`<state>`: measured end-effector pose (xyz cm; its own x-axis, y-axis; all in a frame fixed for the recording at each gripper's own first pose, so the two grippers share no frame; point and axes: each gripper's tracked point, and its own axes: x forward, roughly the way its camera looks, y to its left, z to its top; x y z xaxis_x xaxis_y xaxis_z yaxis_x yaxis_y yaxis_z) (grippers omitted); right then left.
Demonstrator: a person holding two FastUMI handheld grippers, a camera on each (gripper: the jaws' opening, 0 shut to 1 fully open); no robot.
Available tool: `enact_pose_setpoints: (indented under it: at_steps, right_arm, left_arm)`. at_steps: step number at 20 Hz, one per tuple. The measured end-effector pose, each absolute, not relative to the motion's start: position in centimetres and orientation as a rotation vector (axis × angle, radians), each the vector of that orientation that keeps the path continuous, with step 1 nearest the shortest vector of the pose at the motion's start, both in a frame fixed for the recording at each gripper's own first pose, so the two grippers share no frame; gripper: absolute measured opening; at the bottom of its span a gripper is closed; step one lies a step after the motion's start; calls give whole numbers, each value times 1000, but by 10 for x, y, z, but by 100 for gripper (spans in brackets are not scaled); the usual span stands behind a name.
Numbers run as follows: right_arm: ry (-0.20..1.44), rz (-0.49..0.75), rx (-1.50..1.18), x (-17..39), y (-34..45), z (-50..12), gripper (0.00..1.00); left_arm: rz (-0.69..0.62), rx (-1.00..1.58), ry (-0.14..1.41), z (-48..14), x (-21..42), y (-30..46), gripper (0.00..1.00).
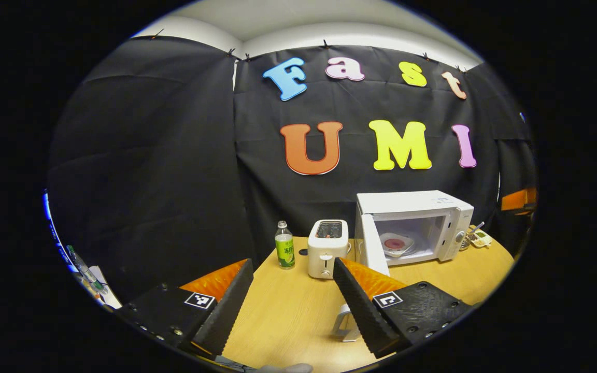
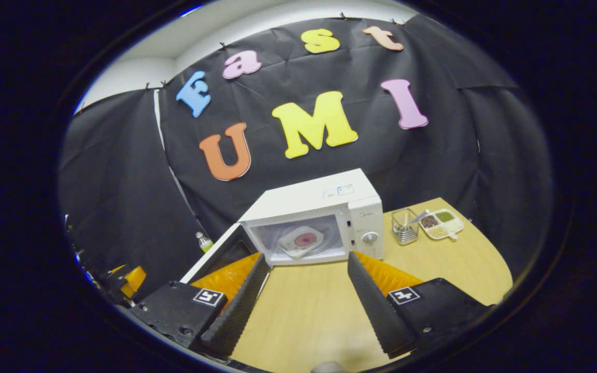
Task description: Open the microwave oven with the left hand, put the food in, and close the microwave oven.
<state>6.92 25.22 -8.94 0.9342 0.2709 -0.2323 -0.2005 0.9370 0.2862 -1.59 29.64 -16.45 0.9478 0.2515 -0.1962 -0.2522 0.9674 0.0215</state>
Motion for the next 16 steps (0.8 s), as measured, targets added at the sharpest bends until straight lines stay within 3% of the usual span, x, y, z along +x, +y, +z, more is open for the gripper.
enact_pose_setpoints:
  at_steps: [1,3,4,5,6,9,13,14,15,16]
  right_arm:
    - [257,244,256,65,251,-81,100]
    - [242,227,244,56,242,-75,100]
    - [243,217,241,54,239,-73,91]
    - [233,205,235,52,234,-69,100]
    - [233,193,230,50,230,-67,100]
    - [249,181,245,47,226,-69,100]
    - [252,144,253,40,214,-66,100]
    - [251,137,246,37,212,-67,91]
    - [256,136,239,35,211,-67,100]
    - [263,133,237,32,210,-70,100]
  left_arm:
    - [265,-7,204,-173,-13,301,95]
    - [260,-28,232,-192,-7,304,95]
    - [259,-38,248,-201,-6,304,94]
    - [244,-45,260,-208,-2,303,92]
    - [228,-50,273,-213,-2,299,74]
    - [260,-21,272,-221,3,309,0]
    - [162,-43,262,-230,10,285,0]
    - [159,-38,273,-236,10,286,0]
    - [167,-44,284,-243,9,288,0]
    - [167,-53,294,-246,9,289,0]
